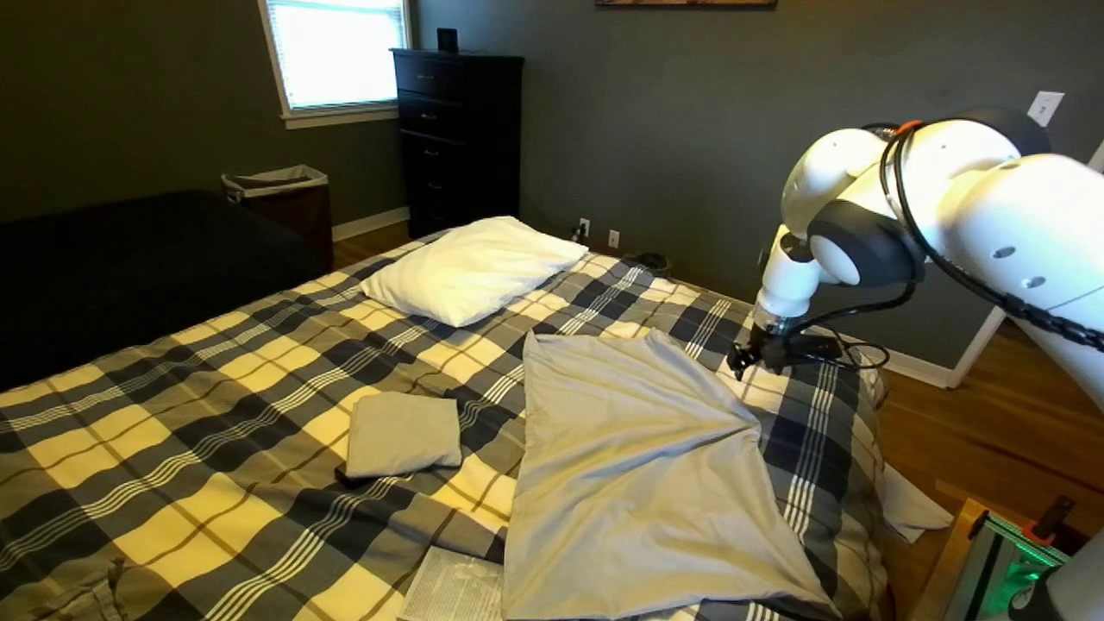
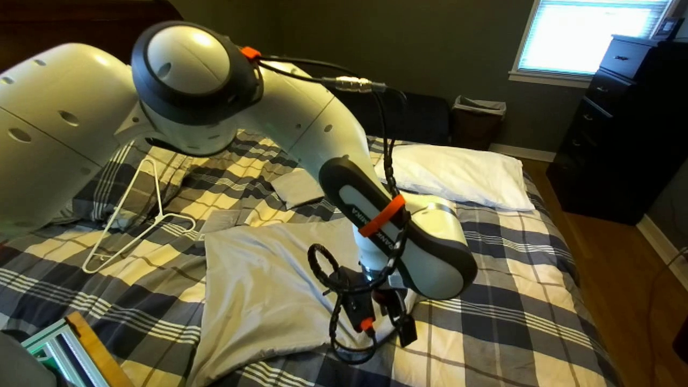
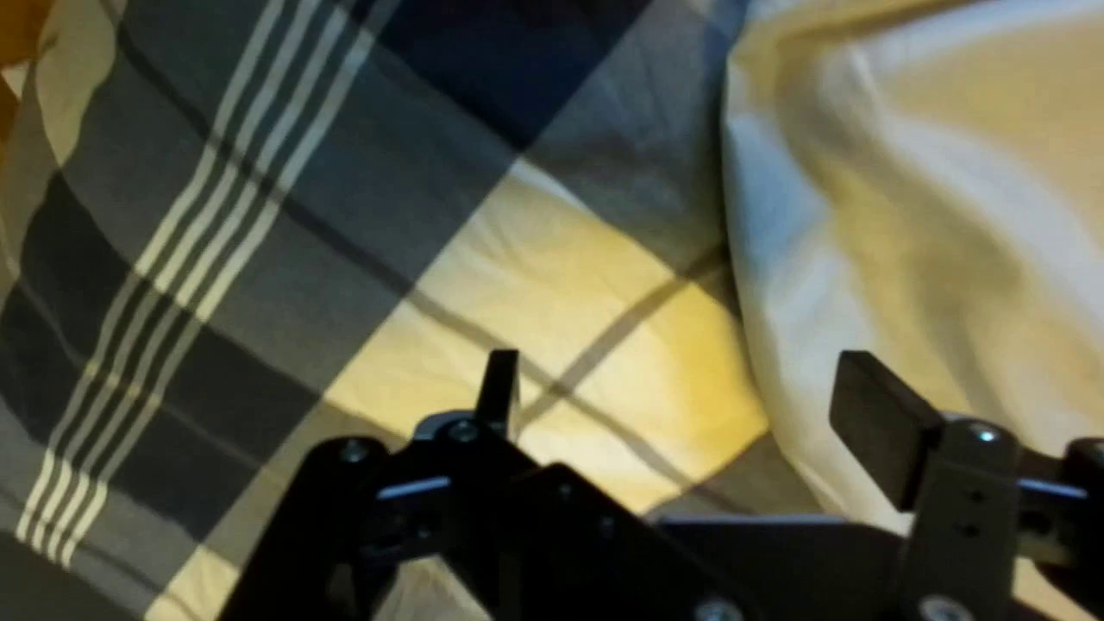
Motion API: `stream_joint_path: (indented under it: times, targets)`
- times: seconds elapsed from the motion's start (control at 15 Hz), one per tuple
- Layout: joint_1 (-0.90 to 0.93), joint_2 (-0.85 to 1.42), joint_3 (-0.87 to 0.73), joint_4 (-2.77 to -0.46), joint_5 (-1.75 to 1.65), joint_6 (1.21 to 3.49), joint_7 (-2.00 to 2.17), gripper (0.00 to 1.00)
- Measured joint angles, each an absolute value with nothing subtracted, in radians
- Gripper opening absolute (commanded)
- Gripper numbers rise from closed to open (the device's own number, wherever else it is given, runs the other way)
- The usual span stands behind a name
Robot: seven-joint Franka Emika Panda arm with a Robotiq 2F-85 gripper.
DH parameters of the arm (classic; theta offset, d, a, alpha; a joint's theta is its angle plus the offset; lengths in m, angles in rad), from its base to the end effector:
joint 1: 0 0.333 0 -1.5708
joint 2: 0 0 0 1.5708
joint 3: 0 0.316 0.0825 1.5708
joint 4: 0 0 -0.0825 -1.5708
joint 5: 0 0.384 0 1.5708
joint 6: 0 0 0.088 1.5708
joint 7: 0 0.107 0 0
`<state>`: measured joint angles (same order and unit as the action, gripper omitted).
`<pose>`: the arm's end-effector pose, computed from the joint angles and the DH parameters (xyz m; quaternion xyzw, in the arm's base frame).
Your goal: Straighten the grey pillow case.
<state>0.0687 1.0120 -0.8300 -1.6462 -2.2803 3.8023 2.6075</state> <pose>0.4734 -0.2645 0.1334 0.9540 -0.2712 0.0724 0.1049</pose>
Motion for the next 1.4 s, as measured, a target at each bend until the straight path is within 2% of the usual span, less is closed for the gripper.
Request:
stream_joint_path:
  times: [0.27, 0.8, 1.07, 1.4]
  targets:
    - [0.113, 0.888, -0.891, -1.665, -2.281, 3.725, 2.556, 1.0]
    - [0.118, 0.883, -0.911, -1.63, -2.253, 3.753, 2.554, 1.0]
    - [0.011, 0.929, -0.839, -1.443, -2.199, 3.832, 2.524, 1.0]
    - [-0.071, 1.105, -0.83, -1.195, -2.141, 3.976, 2.608, 1.0]
